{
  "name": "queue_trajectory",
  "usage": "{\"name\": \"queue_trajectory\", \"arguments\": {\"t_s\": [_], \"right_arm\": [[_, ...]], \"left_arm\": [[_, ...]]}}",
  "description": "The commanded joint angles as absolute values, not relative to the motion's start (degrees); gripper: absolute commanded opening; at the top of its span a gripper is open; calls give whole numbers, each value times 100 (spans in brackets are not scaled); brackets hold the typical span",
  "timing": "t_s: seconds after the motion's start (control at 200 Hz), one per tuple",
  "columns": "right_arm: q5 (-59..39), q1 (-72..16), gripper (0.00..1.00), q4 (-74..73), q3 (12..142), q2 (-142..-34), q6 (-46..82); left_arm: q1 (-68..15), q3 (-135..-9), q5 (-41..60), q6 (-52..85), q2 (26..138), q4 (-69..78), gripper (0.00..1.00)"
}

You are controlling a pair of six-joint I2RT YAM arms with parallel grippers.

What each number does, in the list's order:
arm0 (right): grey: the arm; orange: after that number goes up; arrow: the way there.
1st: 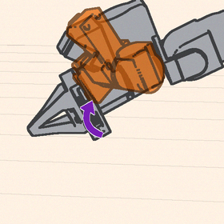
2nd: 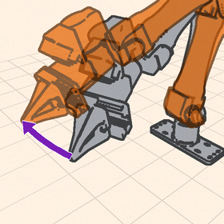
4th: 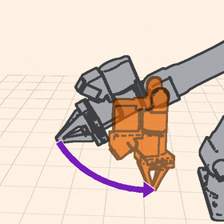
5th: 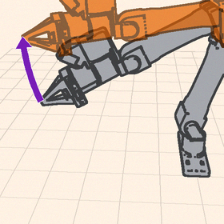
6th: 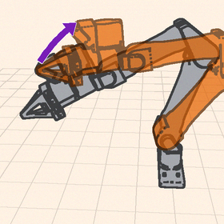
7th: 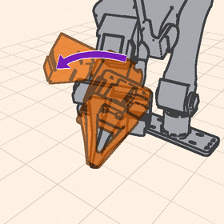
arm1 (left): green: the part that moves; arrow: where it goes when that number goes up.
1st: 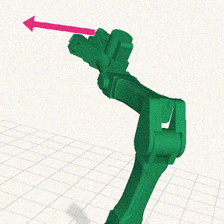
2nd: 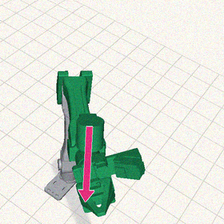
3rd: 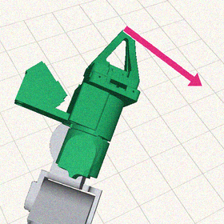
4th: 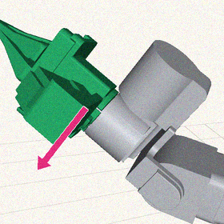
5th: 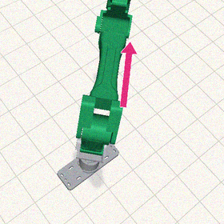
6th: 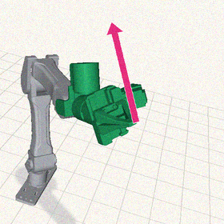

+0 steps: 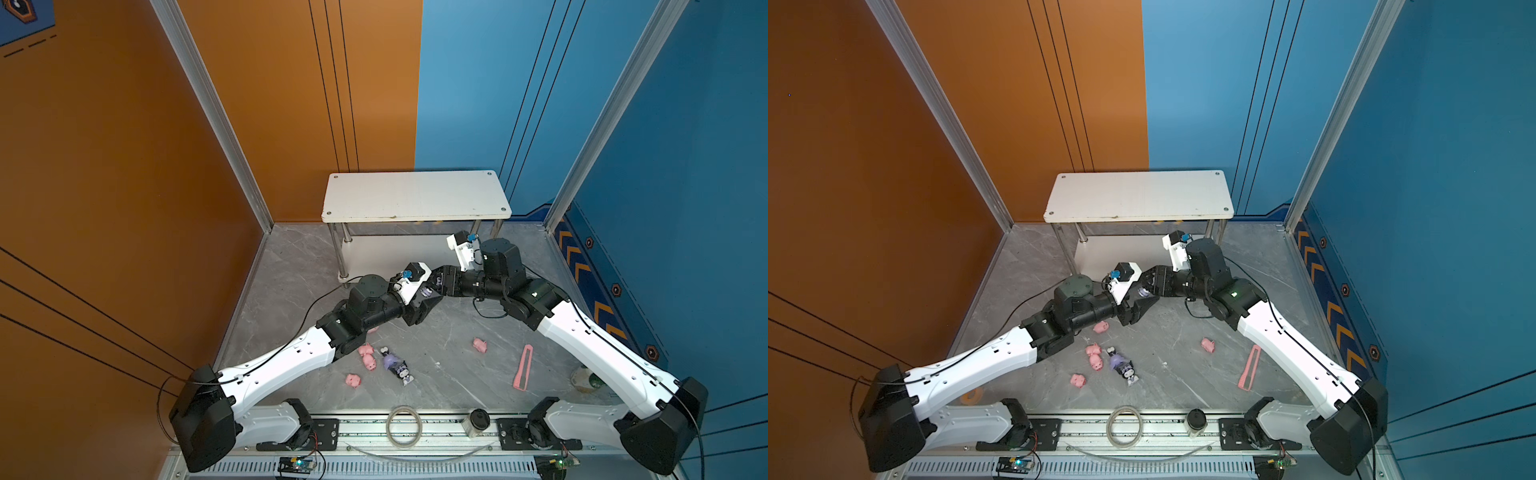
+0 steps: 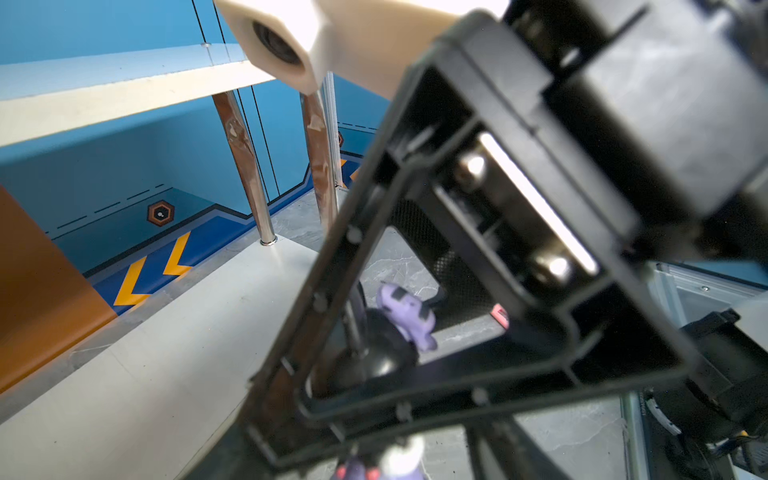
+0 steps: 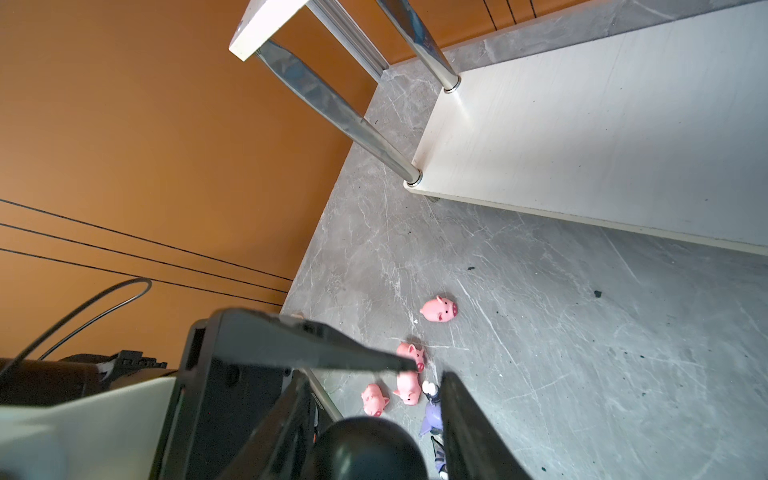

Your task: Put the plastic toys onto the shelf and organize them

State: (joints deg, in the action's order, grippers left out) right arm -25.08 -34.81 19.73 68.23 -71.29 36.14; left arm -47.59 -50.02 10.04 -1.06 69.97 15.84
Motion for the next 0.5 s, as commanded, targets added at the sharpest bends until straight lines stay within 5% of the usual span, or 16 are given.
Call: {"name": "queue_trajectory", "arguments": {"t_s": [0.0, 0.235, 0.491], "right_arm": [[-1991, -3493, 25, 1659, 6698, -6936, 3248], [220, -3614, 20, 1016, 6160, -7352, 1758], [1197, -3365, 19, 6, 6166, -8679, 1290]], "left_arm": [[-4707, -4886, 984, 52, 6739, 1782, 81], [-4464, -3995, 584, 487, 5781, 1675, 85], [-4067, -3286, 5, 782, 4443, 966, 85]]}}
